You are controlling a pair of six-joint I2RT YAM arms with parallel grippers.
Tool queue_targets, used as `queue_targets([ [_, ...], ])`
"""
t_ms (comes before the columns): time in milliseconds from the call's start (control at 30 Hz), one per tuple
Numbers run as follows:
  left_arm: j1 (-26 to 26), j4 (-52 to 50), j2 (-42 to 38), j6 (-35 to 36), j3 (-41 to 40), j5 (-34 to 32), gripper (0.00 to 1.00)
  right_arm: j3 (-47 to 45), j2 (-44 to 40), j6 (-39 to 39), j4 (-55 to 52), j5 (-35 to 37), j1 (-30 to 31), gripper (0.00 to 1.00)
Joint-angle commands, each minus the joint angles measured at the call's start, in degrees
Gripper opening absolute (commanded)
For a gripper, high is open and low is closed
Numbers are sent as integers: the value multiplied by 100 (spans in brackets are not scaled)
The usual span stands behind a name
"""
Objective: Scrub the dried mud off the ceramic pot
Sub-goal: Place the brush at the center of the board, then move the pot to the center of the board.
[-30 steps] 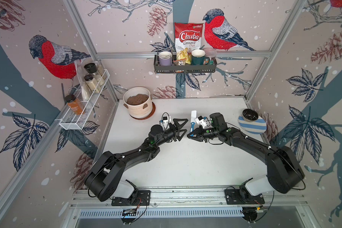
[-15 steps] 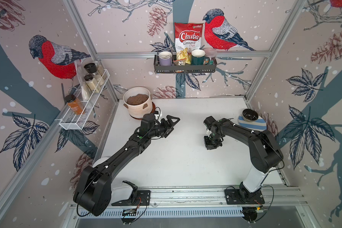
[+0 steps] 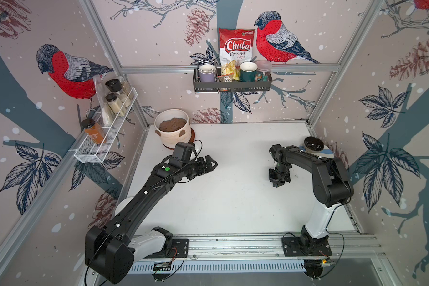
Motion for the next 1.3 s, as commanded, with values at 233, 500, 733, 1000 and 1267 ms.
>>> queue_targets([
  [233, 29, -804, -317, 677, 276, -583, 95, 13, -649, 205, -183, 774, 96, 44],
  [500, 36, -1304, -588, 877, 529, -1383, 95, 751, -1664, 357, -273, 1427, 776, 55],
  [733, 302, -2214, -415, 670, 1363, -2885, 96, 1256, -2694, -87, 740, 2520, 2127, 64],
  [1000, 1445, -2787, 557, 915, 2612, -2706, 95, 1133, -3650, -1132, 2385, 2544, 3548, 71],
  [1267, 1616, -2363, 1388, 1757, 3481, -2458, 96, 1200, -3563, -1387, 3250, 2598, 4182, 72],
])
